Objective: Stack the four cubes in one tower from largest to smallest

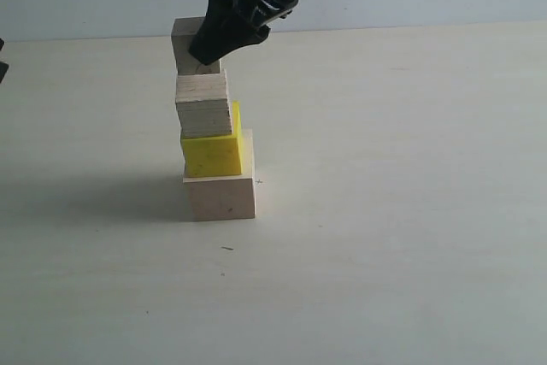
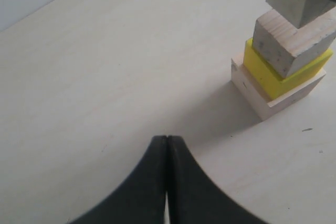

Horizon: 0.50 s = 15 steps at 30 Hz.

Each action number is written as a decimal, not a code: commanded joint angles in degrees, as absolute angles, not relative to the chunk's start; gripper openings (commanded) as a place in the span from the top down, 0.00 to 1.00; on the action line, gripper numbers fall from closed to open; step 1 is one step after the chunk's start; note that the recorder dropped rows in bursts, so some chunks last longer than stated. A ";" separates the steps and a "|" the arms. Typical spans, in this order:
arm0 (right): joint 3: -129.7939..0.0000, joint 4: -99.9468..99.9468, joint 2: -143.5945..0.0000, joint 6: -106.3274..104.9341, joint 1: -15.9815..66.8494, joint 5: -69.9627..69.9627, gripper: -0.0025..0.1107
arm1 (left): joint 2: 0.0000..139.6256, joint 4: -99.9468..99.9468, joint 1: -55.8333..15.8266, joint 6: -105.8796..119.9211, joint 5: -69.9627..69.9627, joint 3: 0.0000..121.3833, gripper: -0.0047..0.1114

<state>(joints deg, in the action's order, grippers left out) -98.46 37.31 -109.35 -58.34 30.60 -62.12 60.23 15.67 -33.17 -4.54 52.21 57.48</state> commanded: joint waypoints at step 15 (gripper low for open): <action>-95.44 34.73 -106.73 -55.01 32.97 -58.09 0.98 | 60.40 15.88 -33.06 -4.87 52.57 57.32 0.96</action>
